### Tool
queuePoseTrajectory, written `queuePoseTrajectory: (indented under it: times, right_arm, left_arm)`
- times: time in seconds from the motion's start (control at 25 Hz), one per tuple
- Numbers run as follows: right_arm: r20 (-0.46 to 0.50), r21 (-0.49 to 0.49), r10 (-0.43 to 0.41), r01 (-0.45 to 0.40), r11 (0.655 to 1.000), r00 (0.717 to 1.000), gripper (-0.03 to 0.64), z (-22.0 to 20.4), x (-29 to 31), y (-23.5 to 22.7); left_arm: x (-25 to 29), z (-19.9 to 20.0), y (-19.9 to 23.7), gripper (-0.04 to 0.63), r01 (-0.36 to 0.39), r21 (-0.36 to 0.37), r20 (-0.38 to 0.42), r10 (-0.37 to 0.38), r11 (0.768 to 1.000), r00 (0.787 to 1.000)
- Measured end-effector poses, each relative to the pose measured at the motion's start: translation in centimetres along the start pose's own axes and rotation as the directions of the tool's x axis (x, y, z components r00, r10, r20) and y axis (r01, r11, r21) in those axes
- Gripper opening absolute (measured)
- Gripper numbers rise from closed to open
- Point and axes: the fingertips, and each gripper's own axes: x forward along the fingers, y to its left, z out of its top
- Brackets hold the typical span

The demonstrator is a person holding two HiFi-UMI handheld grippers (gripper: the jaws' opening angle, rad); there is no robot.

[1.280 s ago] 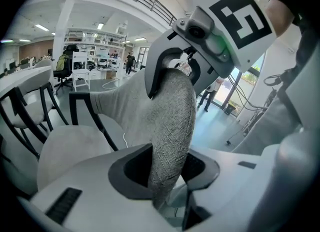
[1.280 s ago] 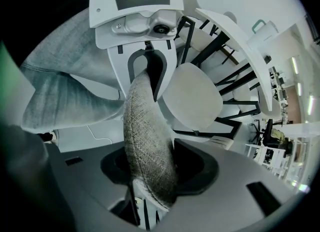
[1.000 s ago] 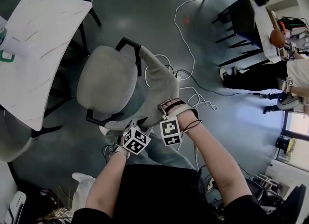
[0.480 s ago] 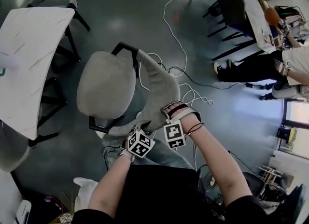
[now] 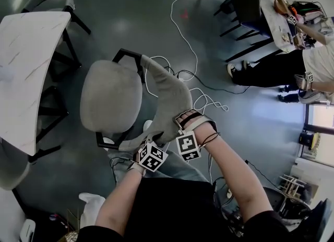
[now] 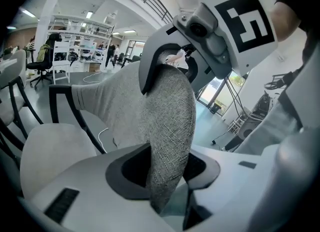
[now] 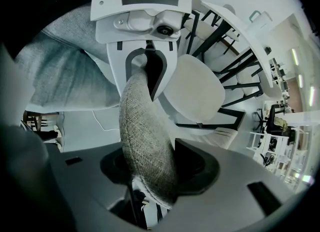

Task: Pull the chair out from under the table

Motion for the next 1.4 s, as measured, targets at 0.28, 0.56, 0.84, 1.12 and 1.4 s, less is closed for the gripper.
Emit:
queuePoseTrajectory:
  times: [0.28, 0.56, 0.84, 1.12, 1.4]
  right_arm:
    - [0.008, -0.022, -0.015, 0.015, 1.000, 1.000, 0.189, 0.0, -0.1, -0.3]
    - [-0.005, -0.032, 0.010, -0.010, 0.999, 1.000, 0.192, 0.2, -0.2, -0.9]
    - [-0.021, -0.005, 0.044, -0.044, 0.999, 0.999, 0.220, 0.4, -0.9, -0.6]
    - [0.059, -0.009, 0.101, -0.101, 0.995, 0.993, 0.219, 2.4, -5.1, 0.0]
    - [0.317, 0.147, 0.020, -0.070, 0.987, 0.948, 0.216, 8.9, -10.3, -5.9]
  left_arm:
    - [0.1, 0.1, 0.1, 0.152, 0.000, -0.008, 0.003, 0.000, 1.000, 1.000]
    - [-0.5, 0.3, 0.4, 0.156, 0.011, -0.001, -0.006, -0.011, 1.000, 1.000]
    - [-1.3, 0.1, 0.0, 0.174, 0.059, 0.051, -0.080, -0.055, 0.997, 0.995]
    - [-4.9, 1.5, -0.4, 0.172, 0.063, 0.107, -0.078, -0.055, 0.992, 0.995]
    - [-12.4, 3.4, 2.5, 0.098, -0.054, 0.029, 0.027, 0.054, 0.998, 0.998]
